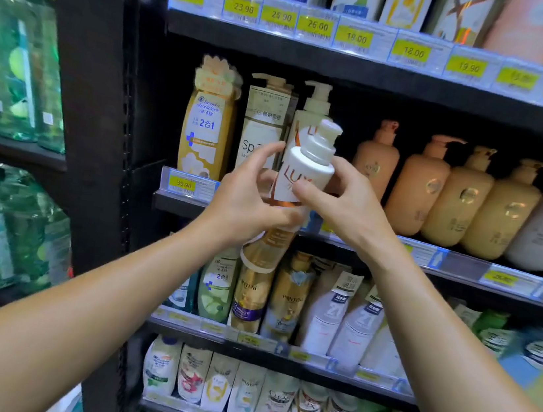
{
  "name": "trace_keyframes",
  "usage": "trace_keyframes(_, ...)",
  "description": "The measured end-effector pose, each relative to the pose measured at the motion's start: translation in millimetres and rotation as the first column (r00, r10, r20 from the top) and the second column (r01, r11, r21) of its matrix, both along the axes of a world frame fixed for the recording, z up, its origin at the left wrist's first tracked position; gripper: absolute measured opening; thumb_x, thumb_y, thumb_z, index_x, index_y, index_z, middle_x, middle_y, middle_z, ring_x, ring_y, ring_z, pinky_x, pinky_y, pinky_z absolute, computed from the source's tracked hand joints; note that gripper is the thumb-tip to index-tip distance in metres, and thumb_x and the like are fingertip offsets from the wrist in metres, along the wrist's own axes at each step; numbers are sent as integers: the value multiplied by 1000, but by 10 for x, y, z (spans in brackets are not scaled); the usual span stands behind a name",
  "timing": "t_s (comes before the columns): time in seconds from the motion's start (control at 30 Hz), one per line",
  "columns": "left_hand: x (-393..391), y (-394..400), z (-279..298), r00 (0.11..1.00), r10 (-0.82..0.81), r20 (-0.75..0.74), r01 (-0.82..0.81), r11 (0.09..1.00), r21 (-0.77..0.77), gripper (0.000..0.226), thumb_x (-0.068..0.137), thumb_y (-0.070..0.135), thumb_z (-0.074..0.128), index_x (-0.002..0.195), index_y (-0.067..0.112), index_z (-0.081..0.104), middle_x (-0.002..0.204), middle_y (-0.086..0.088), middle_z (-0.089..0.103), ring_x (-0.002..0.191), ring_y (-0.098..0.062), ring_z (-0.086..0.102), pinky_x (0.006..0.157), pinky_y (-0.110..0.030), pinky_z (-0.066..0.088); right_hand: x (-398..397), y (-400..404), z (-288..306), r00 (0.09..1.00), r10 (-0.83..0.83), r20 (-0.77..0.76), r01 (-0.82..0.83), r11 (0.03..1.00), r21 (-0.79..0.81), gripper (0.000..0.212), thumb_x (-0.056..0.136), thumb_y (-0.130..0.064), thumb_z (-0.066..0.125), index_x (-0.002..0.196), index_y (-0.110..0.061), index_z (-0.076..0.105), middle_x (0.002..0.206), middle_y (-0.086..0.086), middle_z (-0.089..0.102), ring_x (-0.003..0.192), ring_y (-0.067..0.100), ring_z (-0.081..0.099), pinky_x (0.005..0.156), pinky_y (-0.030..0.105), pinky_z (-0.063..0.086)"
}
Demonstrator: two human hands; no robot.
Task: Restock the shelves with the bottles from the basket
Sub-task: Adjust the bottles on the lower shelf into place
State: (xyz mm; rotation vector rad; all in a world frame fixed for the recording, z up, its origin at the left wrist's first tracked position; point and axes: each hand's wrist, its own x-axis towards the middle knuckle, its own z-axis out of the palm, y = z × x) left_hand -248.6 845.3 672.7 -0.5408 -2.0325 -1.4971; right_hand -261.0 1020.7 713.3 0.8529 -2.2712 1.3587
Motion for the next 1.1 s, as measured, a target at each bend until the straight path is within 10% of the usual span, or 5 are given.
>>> trace_keyframes(0.33, -8, 223, 48, 982, 104, -159, -132, 975, -176, 55, 79, 46, 68, 129, 28, 59, 112, 9, 66, 103, -9, 64, 92, -37, 54, 274, 583, 370, 935, -194, -297, 146, 974, -175, 44, 64, -42, 82, 103, -34, 65, 94, -13, 71, 89, 8, 68, 82, 40, 57)
trace_keyframes(0.6, -154, 108, -333, 811, 330, -483, -572, 621, -536, 50, 84, 28, 72, 130, 12, 62, 127, -8, 62, 117, -32, 53, 102, -49, 42, 134, 725, 422, 864, -238, -444, 154, 964, -218, 64, 67, -30, 87, 124, -19, 60, 108, -9, 67, 99, 9, 65, 89, 34, 54)
trace_keyframes(0.7, -190, 91, -418, 778, 363, -513, -625, 530, -573, 53, 82, 32, 71, 130, 13, 61, 124, -8, 62, 117, -33, 51, 105, -53, 37, 19, 670, 367, 883, -212, -419, 145, 972, -188, 67, 65, -29, 85, 126, -17, 60, 107, -11, 66, 94, -1, 64, 83, 17, 50)
trace_keyframes(1.1, -208, 52, -424, 788, 360, -500, -614, 524, -590, 53, 79, 32, 68, 127, 11, 63, 117, -12, 59, 112, -33, 50, 105, -56, 36, -469, 444, 282, 961, -200, -192, 151, 958, -243, 59, 66, -31, 81, 120, -32, 60, 111, -13, 69, 101, -1, 65, 89, 28, 55)
